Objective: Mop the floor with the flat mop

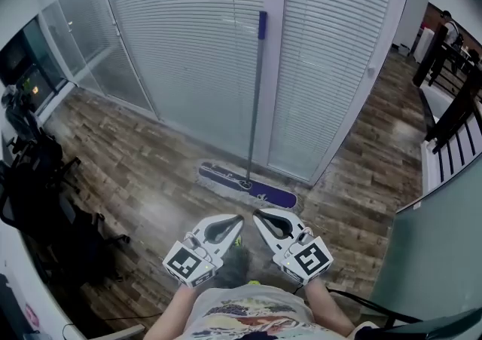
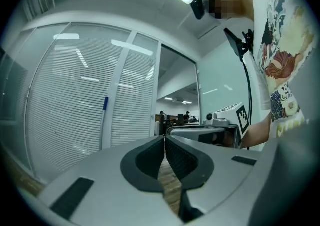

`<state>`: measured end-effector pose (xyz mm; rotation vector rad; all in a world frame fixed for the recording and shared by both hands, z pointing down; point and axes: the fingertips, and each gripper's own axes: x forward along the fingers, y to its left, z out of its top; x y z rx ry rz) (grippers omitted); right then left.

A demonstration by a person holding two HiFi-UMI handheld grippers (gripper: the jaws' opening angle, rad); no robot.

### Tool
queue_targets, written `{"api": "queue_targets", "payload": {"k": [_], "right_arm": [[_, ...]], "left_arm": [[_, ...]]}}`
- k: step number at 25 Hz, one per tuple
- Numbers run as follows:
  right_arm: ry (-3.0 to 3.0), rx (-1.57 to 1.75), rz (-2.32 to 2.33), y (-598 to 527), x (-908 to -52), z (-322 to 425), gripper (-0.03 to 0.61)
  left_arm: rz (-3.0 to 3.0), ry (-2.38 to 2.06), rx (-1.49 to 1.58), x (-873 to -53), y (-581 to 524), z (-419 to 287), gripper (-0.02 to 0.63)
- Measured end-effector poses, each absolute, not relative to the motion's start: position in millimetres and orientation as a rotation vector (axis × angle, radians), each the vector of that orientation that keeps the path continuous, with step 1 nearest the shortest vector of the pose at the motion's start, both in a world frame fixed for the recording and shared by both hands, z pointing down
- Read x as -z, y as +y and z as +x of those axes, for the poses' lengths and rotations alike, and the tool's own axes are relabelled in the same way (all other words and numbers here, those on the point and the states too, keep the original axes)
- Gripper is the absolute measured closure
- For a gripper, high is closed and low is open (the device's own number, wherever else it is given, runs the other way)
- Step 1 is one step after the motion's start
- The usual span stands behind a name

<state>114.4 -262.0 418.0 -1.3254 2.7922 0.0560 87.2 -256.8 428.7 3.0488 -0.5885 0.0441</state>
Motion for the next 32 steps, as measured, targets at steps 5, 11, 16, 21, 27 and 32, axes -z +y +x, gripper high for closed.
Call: {"api": "queue_targets", "payload": {"k": [5,11,16,21,27,32], "right_arm": [[2.804,0.046,-1.412,-333.6,-435.4,132.1,0.554],[2.843,0.039,-1.406,-445.4,-413.2,127.0,0.554],[2.812,0.06,-1.456,-547.7,-406.7,132.2,0.554],[2.81,0.011,-1.538,-627.8,-411.3,147.3,0.552],[2.725,0.05,-1.684,-704.2,-407.8,196.0,0.486],[2.7,0.093,-1.776,-760.8,-423.3,243.0,0.398]], "left_arm": [[3.025,-0.522,-0.026,-443.1,-328.7,98.8,0.598],[3.035,-0.505,0.027,-419.9,-449.3,102.2,0.598],[3.076,-0.455,0.03,-409.6,-542.6,106.5,0.598],[3.122,-0.422,-0.026,-417.2,-624.6,121.2,0.598],[3.173,-0.335,-0.074,-413.7,-704.9,167.8,0.597],[3.199,-0.35,-0.116,-424.6,-770.3,210.2,0.541]]}}
